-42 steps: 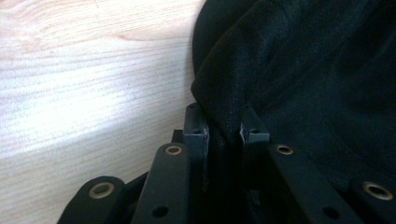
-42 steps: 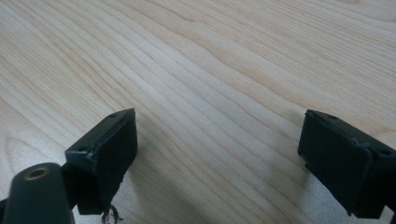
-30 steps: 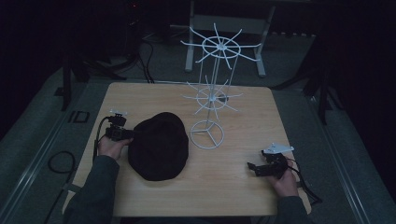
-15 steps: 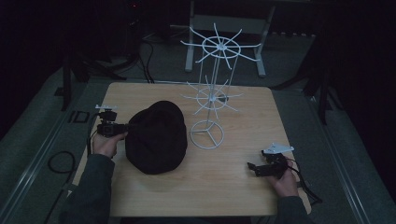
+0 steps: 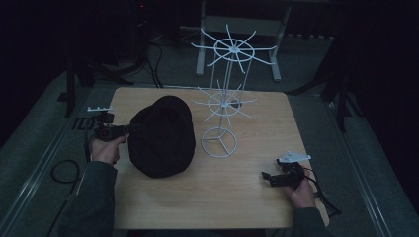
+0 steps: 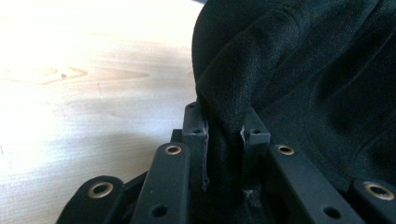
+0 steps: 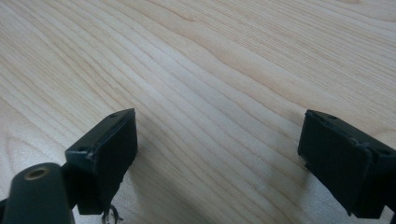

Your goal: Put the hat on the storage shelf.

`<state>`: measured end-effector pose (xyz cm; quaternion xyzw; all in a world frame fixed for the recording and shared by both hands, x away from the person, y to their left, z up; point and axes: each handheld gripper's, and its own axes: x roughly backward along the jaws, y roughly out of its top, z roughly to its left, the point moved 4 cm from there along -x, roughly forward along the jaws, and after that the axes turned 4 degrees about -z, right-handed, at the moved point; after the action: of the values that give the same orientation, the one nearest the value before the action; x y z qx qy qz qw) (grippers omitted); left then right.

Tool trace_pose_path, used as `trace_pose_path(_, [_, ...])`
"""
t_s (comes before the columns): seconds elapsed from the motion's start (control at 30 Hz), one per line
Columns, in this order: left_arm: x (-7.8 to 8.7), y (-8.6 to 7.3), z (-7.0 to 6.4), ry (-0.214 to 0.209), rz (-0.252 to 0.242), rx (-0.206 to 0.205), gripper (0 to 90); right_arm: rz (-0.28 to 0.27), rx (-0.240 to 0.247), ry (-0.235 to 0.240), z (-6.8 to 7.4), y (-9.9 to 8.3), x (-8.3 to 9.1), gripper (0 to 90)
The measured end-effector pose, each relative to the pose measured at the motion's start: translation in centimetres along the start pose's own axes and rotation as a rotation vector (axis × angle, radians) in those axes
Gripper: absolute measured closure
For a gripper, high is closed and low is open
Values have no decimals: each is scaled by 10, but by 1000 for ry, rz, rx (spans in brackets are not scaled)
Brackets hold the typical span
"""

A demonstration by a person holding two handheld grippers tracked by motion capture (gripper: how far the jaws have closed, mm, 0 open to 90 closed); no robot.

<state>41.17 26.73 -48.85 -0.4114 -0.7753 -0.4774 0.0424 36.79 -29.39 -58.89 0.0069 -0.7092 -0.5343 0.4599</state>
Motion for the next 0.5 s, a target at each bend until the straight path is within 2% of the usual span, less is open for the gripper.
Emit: trace_pose_path(0.5, [13, 12, -6, -42, -67, 39, 778, 0, 0, 0, 0, 0, 0, 117])
